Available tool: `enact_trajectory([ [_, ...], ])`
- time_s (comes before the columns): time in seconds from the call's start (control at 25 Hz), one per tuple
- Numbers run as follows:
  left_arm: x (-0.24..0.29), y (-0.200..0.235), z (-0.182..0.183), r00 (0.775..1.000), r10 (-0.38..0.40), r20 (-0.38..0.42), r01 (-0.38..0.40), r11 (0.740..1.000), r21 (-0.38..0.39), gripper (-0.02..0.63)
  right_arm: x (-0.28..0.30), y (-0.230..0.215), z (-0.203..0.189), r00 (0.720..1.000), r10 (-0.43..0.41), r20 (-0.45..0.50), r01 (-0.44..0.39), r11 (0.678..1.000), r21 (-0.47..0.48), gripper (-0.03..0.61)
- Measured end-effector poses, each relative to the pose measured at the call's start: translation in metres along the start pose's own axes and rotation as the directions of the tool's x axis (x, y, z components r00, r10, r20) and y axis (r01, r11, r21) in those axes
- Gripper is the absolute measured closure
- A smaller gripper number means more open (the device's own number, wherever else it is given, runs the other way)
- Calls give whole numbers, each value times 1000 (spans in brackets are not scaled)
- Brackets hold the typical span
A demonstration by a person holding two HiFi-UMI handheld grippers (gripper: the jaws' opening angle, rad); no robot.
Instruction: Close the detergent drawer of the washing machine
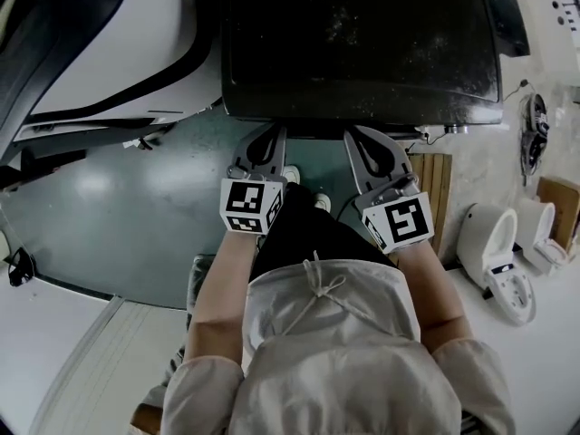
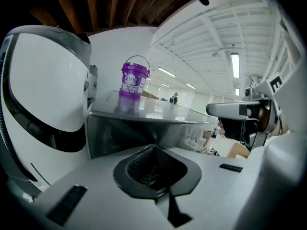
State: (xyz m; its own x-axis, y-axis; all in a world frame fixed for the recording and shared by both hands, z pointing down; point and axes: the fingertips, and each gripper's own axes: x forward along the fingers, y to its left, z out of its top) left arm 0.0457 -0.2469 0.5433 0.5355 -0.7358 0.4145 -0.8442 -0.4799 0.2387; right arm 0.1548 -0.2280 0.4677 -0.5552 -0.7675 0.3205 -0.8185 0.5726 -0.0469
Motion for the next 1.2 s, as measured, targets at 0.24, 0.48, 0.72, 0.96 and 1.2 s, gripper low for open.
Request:
enact_trajectory([
  [0.24, -36, -3, 55, 996, -22, 85, 22, 1000, -1, 596, -9, 2, 33, 1000, -14, 26, 15, 1000, -13, 572],
  [0.48, -75, -16, 123, 982, -45, 184, 30, 996, 84, 595, -27, -2, 71, 995, -57, 86, 58, 998, -15, 572],
  [0.72, -110, -40, 177, 965, -87, 246, 46, 985, 165, 595, -52, -1, 104, 987, -62, 148, 70, 996, -50, 574],
  [0.96, -142, -53, 210, 956, -83, 283, 31, 983, 182, 595, -79, -2, 122, 977, -93, 194, 105, 993, -51, 574],
  [1.2, -164, -59, 218, 952, -76, 298, 19, 982, 189, 595, -97, 3, 131, 969, -111, 220, 124, 991, -49, 575],
])
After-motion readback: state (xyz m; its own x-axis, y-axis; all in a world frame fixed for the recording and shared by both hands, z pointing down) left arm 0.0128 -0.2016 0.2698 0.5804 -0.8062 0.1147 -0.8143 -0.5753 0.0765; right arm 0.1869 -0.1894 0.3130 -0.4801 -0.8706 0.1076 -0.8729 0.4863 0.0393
